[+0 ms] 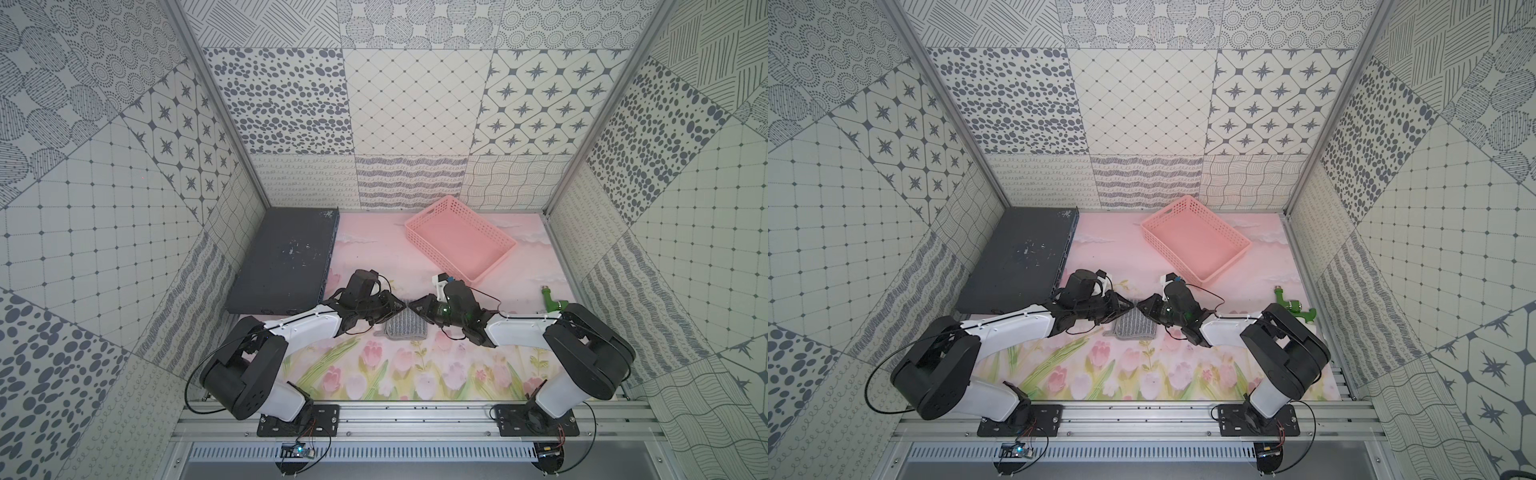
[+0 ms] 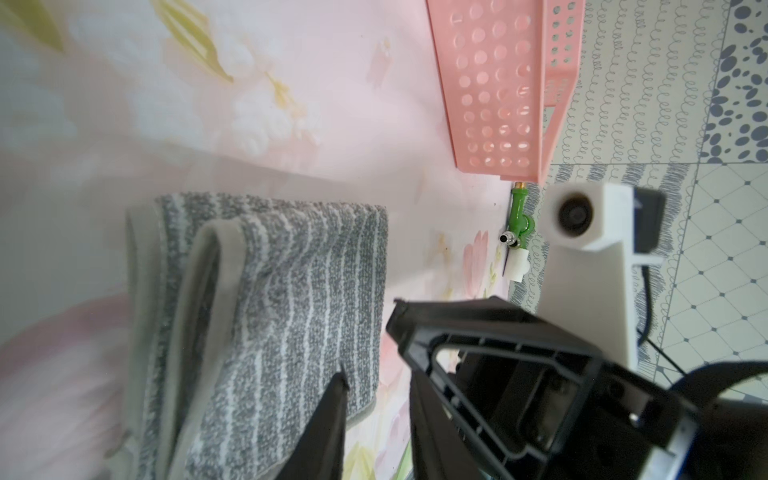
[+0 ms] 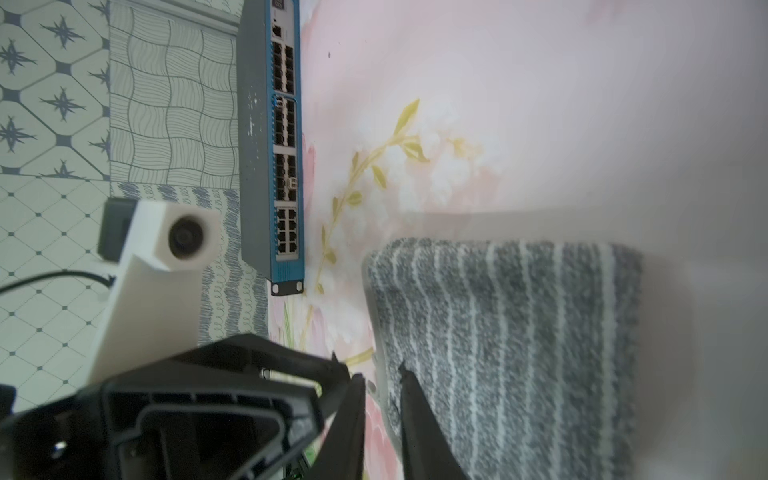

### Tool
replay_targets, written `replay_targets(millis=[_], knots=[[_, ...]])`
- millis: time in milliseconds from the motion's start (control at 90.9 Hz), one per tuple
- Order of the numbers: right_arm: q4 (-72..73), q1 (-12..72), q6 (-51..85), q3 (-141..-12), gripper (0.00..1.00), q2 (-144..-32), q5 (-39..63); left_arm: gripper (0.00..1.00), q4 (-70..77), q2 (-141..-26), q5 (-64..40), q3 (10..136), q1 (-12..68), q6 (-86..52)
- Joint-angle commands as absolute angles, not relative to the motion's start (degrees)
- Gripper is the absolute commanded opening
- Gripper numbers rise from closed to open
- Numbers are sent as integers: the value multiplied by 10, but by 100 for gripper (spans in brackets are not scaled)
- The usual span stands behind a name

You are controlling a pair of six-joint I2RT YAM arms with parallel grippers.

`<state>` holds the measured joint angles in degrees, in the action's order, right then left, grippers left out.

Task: Fold the square dishcloth
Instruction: Smooth out the cleaning item at the center of the board, then reset both arms

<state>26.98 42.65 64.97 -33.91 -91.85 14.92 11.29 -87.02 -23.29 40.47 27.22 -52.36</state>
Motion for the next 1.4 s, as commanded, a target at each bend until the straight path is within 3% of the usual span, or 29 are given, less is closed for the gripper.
replay_targets(millis=[0, 704, 891, 1078, 1299, 1387], knots=[[309, 439, 674, -314, 18, -908, 141, 26, 129, -917, -264, 430, 254, -504], [431, 490, 728, -248, 18, -997, 154, 25, 145, -983, -250, 431, 217, -501], [373, 491, 695, -280, 24, -963, 163, 35, 138, -943, -260, 424, 217, -503], [172, 490, 617, -337, 35, -862, 114, 46, 94, -864, -255, 417, 217, -493], [-56, 486, 519, -404, 60, -740, -8, 76, -15, -750, -186, 428, 217, -455], [-112, 472, 499, -408, 75, -685, -59, 88, -81, -709, -133, 443, 216, -421]])
